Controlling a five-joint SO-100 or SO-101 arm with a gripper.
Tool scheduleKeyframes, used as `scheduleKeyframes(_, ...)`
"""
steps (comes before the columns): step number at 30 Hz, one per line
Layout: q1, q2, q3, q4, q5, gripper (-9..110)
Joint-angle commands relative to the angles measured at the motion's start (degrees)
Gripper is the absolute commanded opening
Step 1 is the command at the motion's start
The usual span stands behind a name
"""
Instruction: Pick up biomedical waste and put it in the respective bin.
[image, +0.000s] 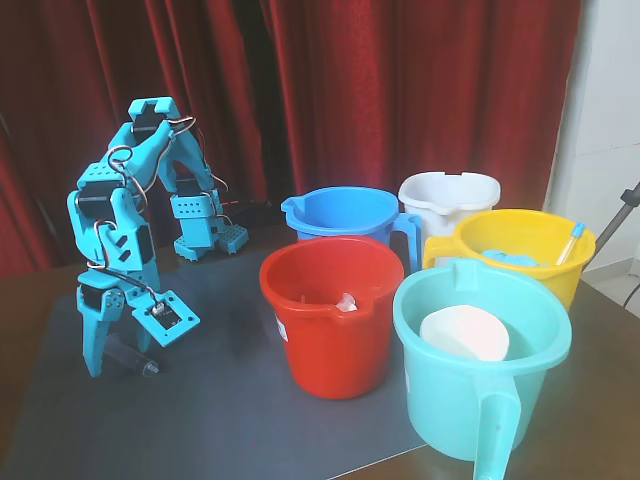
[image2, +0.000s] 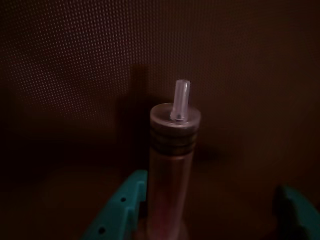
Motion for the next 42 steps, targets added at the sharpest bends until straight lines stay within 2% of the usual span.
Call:
scheduleKeyframes(1,-0.5,0.6,1.0,-0.4,0.0,26)
scheduleKeyframes(11,-0.6,0.6,8.6,-9.6,0.3,26)
scheduleKeyframes(15,-0.6,0.6,9.4,-9.8,0.6,26)
scheduleKeyframes(23,-0.5,0.7,8.7,-9.8,2.1,1)
scheduleKeyframes(30,-0.5,1.2,7.6,-10.4,2.6,-1)
scheduleKeyframes(37,-1.3,1.6,3.4,-9.8,7.6,0)
scheduleKeyframes(39,-3.7,1.7,0.3,-6.9,7.7,0)
scheduleKeyframes(42,-6.2,1.1,-9.1,3.3,7.7,0)
